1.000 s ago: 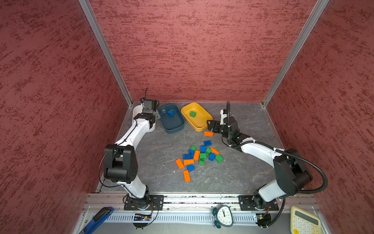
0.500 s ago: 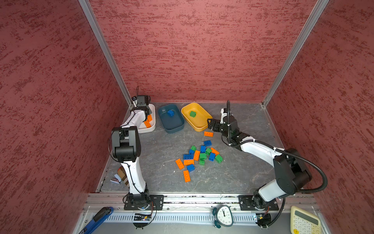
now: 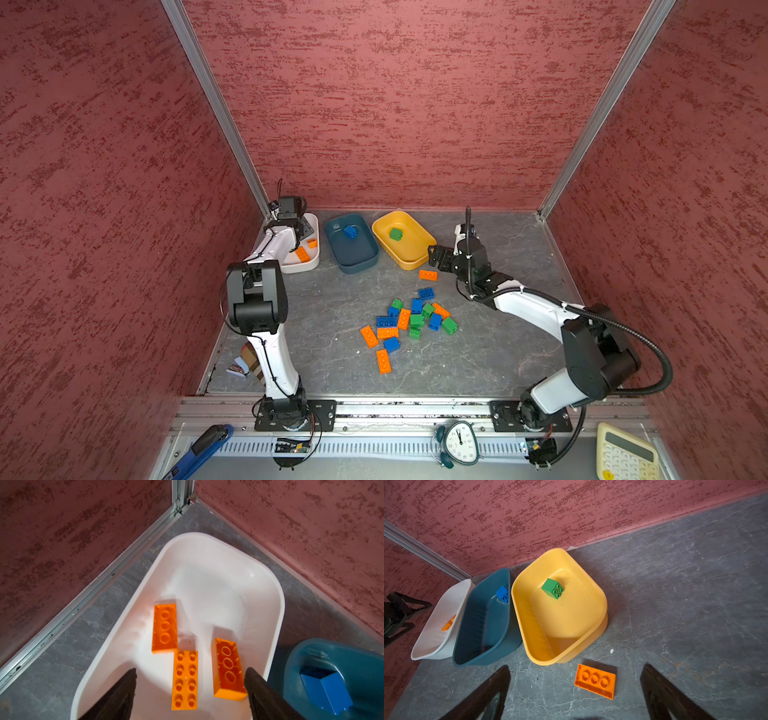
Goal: Sort the legos into containers by color
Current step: 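Carry orange brick into white bin and open left gripper, then move left gripper back to pile and grasp a green brick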
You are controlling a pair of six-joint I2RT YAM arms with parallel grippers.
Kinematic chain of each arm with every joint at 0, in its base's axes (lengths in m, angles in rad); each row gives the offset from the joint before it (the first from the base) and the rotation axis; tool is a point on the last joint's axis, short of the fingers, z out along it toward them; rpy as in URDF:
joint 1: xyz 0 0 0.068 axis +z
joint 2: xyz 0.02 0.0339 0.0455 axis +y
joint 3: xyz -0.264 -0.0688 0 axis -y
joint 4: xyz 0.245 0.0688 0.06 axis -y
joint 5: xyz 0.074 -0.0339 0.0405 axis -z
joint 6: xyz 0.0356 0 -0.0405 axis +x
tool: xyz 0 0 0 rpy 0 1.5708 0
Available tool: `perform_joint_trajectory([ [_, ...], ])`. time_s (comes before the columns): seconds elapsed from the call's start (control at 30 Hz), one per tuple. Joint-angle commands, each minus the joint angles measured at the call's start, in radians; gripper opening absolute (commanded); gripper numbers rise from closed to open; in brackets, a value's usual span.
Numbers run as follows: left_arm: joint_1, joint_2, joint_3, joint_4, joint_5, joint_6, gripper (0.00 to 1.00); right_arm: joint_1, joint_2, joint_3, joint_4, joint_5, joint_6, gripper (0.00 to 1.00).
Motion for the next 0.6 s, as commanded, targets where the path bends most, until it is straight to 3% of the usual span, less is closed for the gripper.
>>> perform_joint_trajectory([
  [0.0, -0.006, -0.068, -0.026, -0.007, 0.063, -0.001, 0.86, 0.005, -0.015, 0.003, -0.009, 0.029, 0.007, 0.99],
  [0.23, -0.088, -0.194, -0.14, 0.005, 0.11, 0.025, 0.94, 0.005, -0.018, -0.025, -0.022, 0.045, 0.023, 0.99],
  [0.33, -0.17, -0.284, -0.226, 0.004, 0.083, 0.022, 0.96, 0.005, -0.034, -0.057, -0.006, 0.049, 0.028, 0.99],
  [0.43, -0.273, -0.364, -0.306, -0.004, 0.063, 0.022, 1.0, 0.005, -0.048, -0.107, 0.059, -0.023, -0.018, 0.99],
  [0.57, -0.403, -0.411, -0.378, -0.04, 0.097, 0.008, 0.99, 0.005, -0.043, -0.111, 0.033, -0.053, -0.032, 0.99],
])
